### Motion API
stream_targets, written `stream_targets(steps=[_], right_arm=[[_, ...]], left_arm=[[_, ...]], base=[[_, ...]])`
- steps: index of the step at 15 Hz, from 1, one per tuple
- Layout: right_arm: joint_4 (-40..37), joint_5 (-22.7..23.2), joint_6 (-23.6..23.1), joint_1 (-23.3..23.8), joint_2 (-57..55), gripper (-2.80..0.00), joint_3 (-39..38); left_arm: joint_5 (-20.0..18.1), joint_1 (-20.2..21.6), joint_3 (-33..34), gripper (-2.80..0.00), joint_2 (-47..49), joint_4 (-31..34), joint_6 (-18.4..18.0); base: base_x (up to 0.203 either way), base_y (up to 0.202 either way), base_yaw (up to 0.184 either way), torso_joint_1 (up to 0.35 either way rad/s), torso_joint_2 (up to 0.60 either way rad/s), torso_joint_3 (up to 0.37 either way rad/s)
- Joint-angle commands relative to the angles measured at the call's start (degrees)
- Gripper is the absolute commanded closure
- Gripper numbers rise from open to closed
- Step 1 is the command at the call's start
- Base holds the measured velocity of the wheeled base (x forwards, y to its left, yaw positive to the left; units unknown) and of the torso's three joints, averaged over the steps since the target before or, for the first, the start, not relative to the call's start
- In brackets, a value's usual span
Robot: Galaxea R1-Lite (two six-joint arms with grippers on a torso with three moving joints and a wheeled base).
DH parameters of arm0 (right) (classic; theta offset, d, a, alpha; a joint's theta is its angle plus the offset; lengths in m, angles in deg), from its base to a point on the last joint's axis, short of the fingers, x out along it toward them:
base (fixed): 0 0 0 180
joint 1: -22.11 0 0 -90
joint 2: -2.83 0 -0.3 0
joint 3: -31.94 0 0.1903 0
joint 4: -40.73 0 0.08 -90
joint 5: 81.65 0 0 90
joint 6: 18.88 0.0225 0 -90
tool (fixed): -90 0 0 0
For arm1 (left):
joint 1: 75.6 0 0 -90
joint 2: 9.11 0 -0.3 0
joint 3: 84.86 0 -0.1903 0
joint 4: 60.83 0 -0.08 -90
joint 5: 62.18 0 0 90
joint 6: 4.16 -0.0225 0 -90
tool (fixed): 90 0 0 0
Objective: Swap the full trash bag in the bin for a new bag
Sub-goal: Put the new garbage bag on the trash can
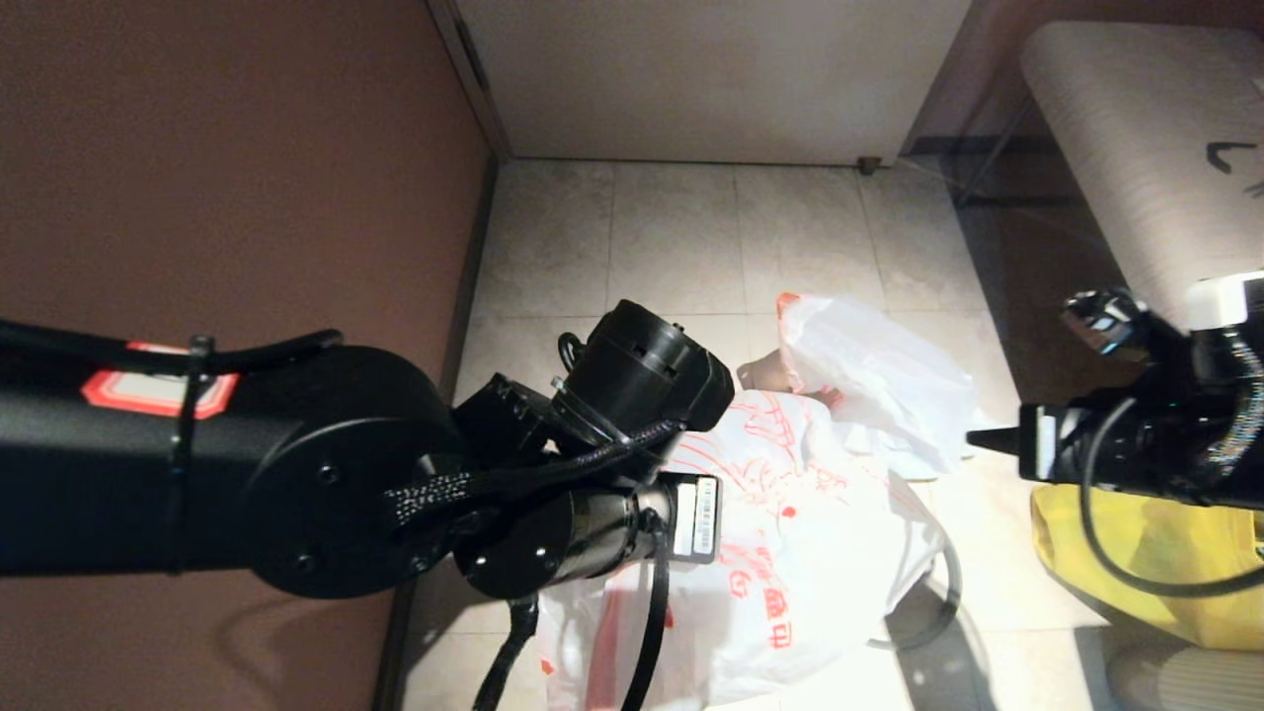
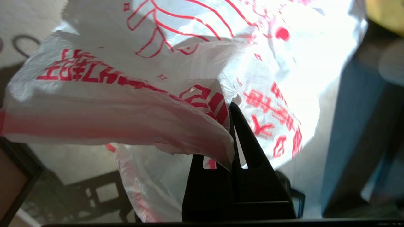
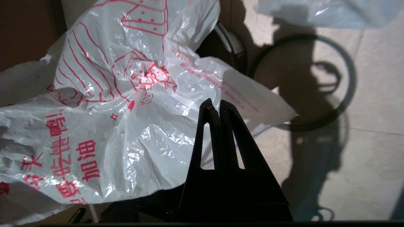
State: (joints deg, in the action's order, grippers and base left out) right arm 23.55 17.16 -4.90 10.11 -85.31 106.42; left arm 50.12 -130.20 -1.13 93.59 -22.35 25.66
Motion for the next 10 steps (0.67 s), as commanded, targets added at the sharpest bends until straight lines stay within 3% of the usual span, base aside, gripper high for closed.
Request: stream_targets(steps=[1,5,10], right_arm=[[3.82,0.12,2.37,-3.44,-15.0,0.0,1.72],[8.26,-2.34,4.21,-9.37,-28.07,0.0,5.48],[6.49,-8.37,4.33,-18.17,-40.51,0.0,16.37]], left_arm=[[0.72,2.26,1.83,0.0,1.84,-1.56,0.06],[1.43,5.59,6.56,0.0,-0.1,-7.2,-0.01],[1.47,7.23,12.15,0.0,-3.06,-13.49,-0.11]], base=[[0.0,0.0,0.0,0.0,0.0,0.0],[0.0,0.0,0.0,0.0,0.0,0.0],[0.0,0.0,0.0,0.0,0.0,0.0]])
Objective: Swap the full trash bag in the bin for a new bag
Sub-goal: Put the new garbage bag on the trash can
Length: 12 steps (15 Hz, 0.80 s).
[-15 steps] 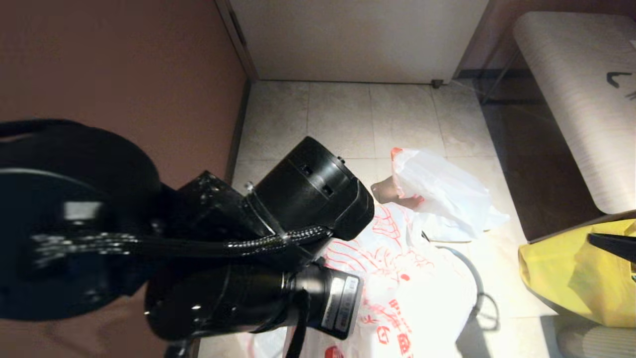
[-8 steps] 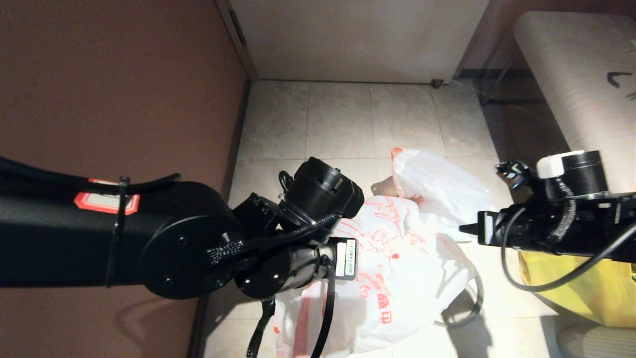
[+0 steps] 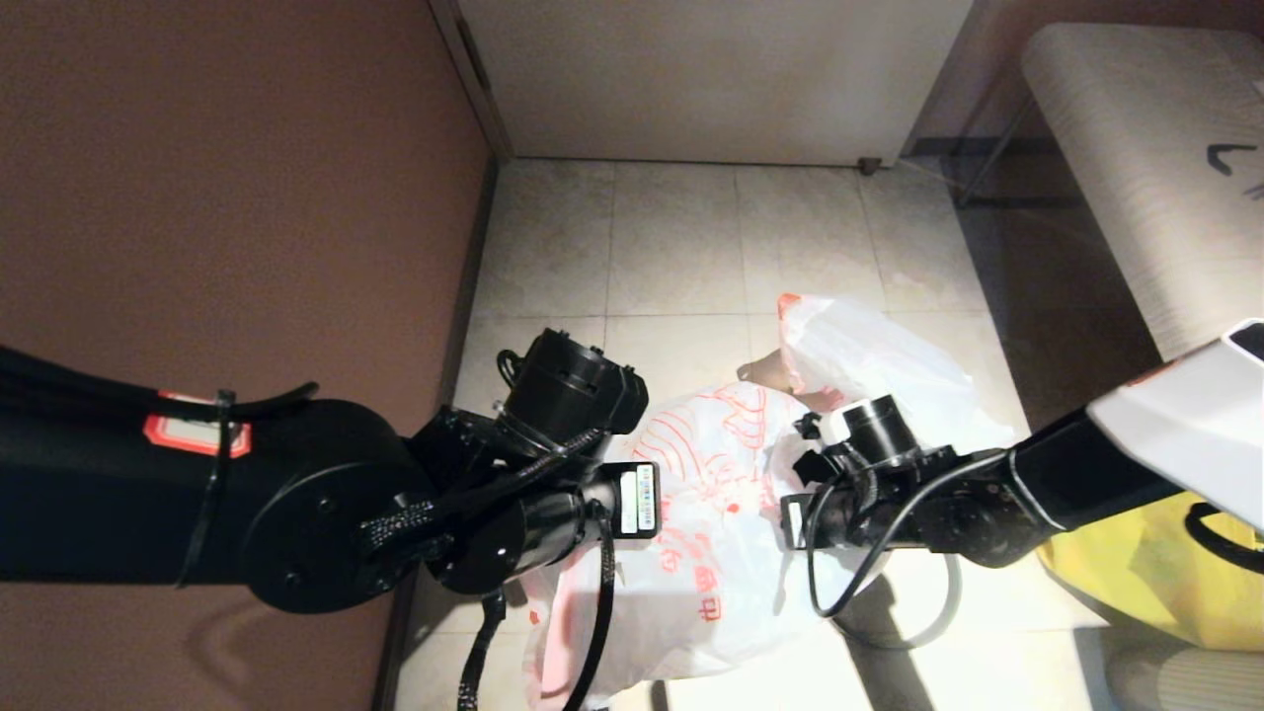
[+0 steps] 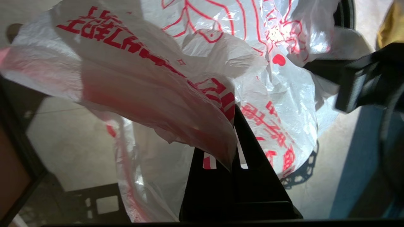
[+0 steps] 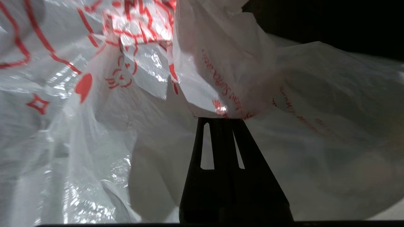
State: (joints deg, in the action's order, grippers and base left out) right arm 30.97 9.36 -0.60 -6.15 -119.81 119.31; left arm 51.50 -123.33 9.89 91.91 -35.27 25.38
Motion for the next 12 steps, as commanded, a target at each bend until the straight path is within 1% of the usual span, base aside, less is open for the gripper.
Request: stream_targets(steps=[1,4,8,9,11,12], right_arm=[[-2.55,-1.12,0.01,-2.27,-8.82,0.0,6.22],[-6.79,-4.07,-0.07,-3.09,-15.43,0.0,15.5],[-7.0,-5.77,-0.08,-3.07,-20.21,0.0,21.4],[-6.88,-6.98,-0.08,-3.03,-20.85,0.0,22.65],[-6.96,-7.3,0.24,-3.36,-18.59,0.0,21.67],[-6.97,-7.25,0.49,-3.63,-15.89,0.0,19.78]], left_arm=[[0.05,0.32,1.73,0.0,-1.76,-1.5,0.17],[-0.11,0.96,4.24,0.0,-3.02,-5.61,-0.07],[-0.21,0.8,7.12,0.0,-2.93,-11.88,-0.23],[-0.22,0.71,7.91,0.0,-3.1,-12.79,-0.77],[-0.3,0.8,8.7,0.0,-3.09,-12.91,-0.97],[-0.3,0.8,8.9,0.0,-2.67,-12.91,-1.05]], base=[[0.0,0.0,0.0,0.0,0.0,0.0],[0.0,0.0,0.0,0.0,0.0,0.0],[0.0,0.0,0.0,0.0,0.0,0.0],[0.0,0.0,0.0,0.0,0.0,0.0],[0.0,0.0,0.0,0.0,0.0,0.0],[0.0,0.0,0.0,0.0,0.0,0.0]])
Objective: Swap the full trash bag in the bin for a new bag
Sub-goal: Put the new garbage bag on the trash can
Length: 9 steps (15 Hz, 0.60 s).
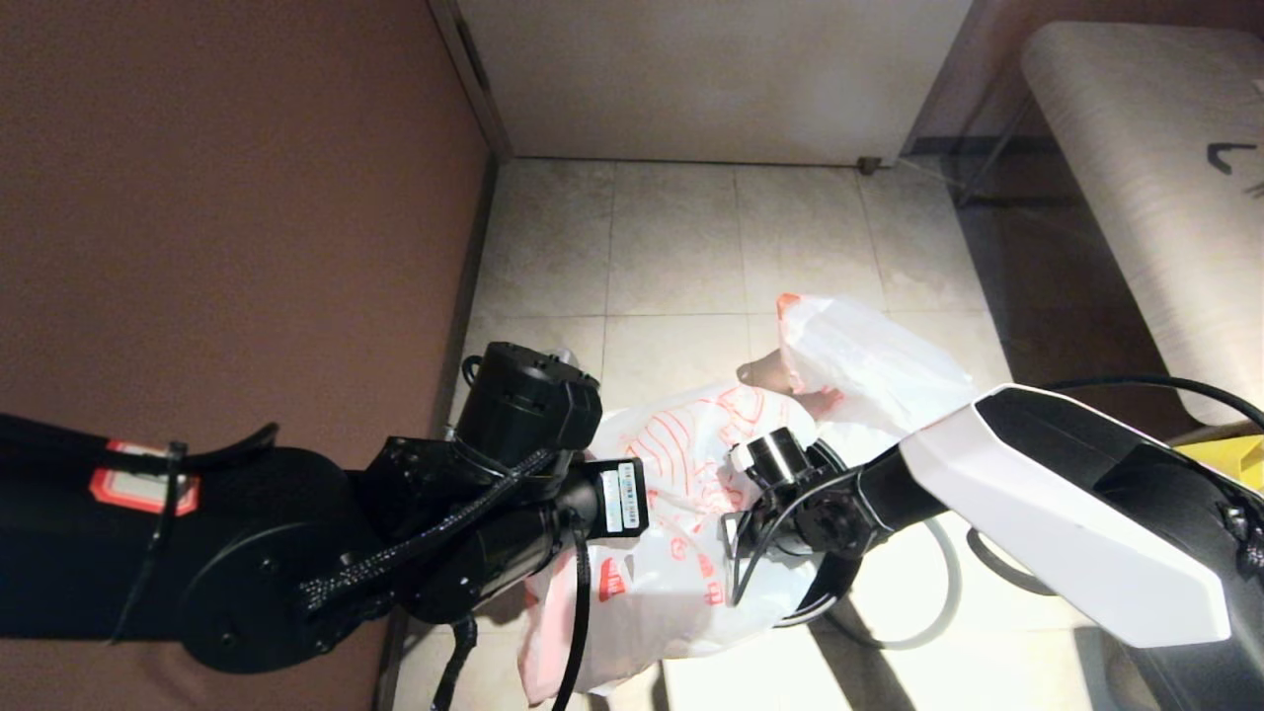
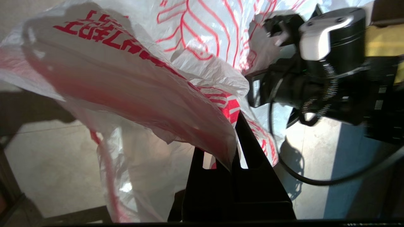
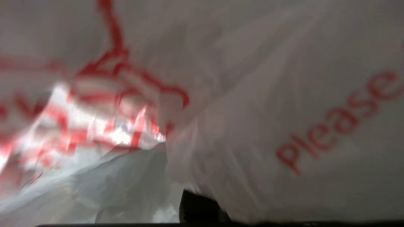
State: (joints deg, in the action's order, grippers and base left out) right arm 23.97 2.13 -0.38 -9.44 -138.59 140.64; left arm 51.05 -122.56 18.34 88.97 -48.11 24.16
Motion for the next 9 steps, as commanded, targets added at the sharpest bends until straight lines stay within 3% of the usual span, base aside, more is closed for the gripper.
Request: stream_targets(steps=[1,5,8,9], right_arm=[[0.05,0.08,0.45,-0.75,6.34,0.0,-4.11],[0.07,0.17,0.87,-1.52,21.09,0.0,-14.85],[0.21,-1.12,8.04,-0.68,27.71,0.0,-18.36],[0.32,-0.92,8.23,-0.36,27.86,0.0,-18.28]], left_arm=[[0.15,0.15,0.85,0.0,0.42,-0.16,0.12],[0.27,1.71,1.13,0.0,2.72,-0.13,-2.05],[0.41,2.66,1.51,0.0,2.28,0.17,-3.59],[0.47,2.43,2.19,0.0,2.21,-0.04,-4.11]], base=[[0.0,0.0,0.0,0.0,0.0,0.0],[0.0,0.0,0.0,0.0,0.0,0.0],[0.0,0.0,0.0,0.0,0.0,0.0],[0.0,0.0,0.0,0.0,0.0,0.0]])
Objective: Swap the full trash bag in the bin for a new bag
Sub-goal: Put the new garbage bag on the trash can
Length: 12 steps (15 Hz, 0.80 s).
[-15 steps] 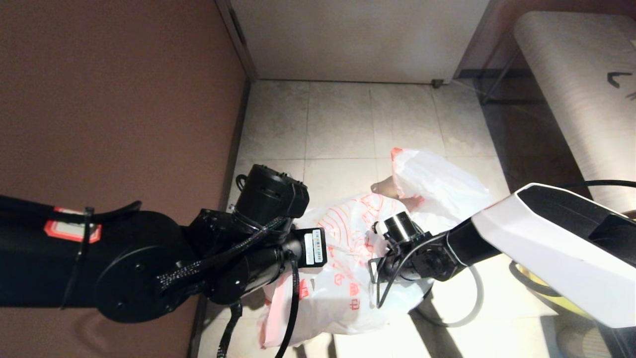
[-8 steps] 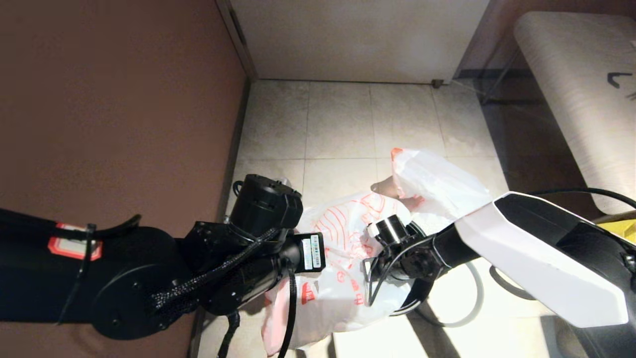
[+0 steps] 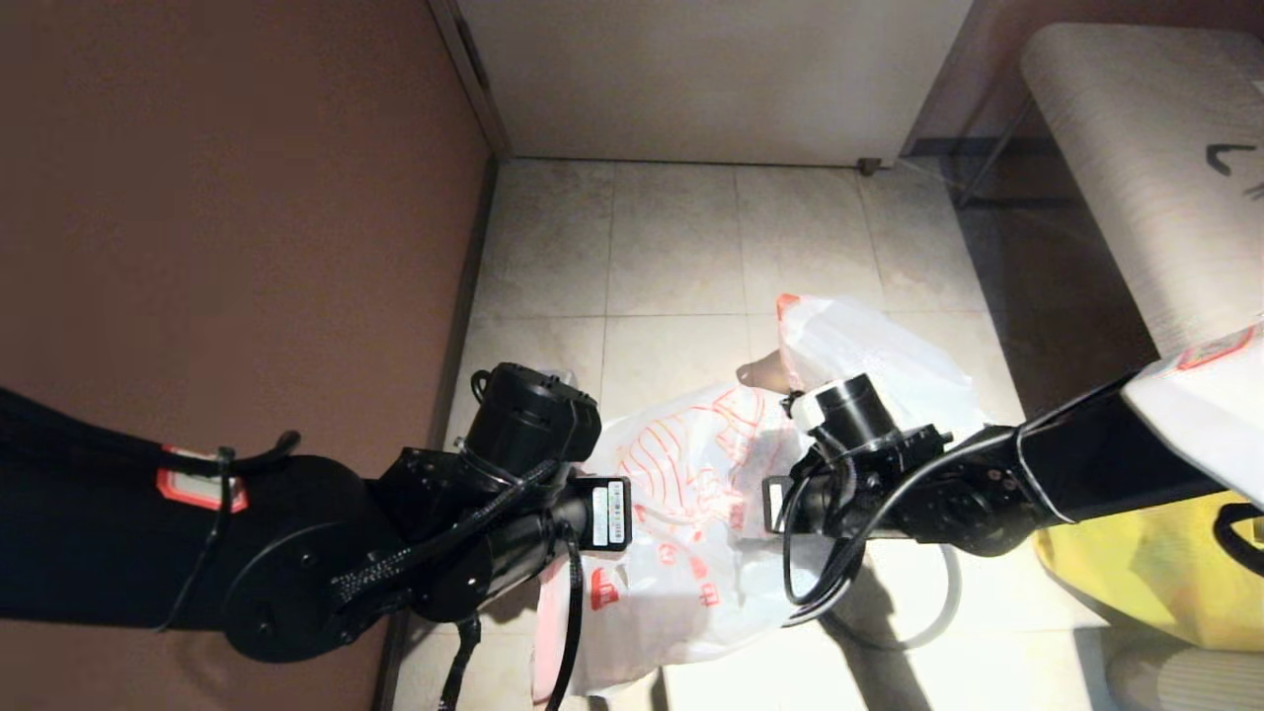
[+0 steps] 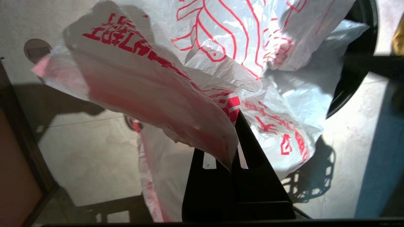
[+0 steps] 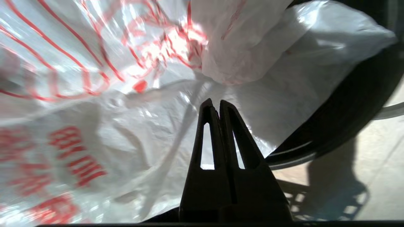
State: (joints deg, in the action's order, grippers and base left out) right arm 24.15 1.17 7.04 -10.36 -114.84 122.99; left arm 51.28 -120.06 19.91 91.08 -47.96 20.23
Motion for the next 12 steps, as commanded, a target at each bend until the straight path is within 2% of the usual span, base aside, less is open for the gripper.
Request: stream_targets(steps=[1,3,7,12], right_arm=[[0.89,0.33,0.88,0.94,4.12,0.0,-0.05],[3.37,1.65,0.89,2.24,2.49,0.0,3.82],[3.28,5.3,0.93,7.18,-6.35,0.0,19.47],[-9.41,6.31,-1.58,9.86,-19.14,0.0,43.64]], left_arm=[[0.27,-0.21,1.07,0.0,0.12,-0.27,-0.31],[0.19,-0.98,2.14,0.0,0.09,-0.36,-0.22],[0.02,-2.49,3.45,0.0,-0.8,-0.59,-0.05],[0.01,-6.37,8.46,0.0,-1.44,-6.08,0.03]], base=[[0.0,0.0,0.0,0.0,0.0,0.0],[0.0,0.0,0.0,0.0,0.0,0.0],[0.0,0.0,0.0,0.0,0.0,0.0],[0.0,0.0,0.0,0.0,0.0,0.0]])
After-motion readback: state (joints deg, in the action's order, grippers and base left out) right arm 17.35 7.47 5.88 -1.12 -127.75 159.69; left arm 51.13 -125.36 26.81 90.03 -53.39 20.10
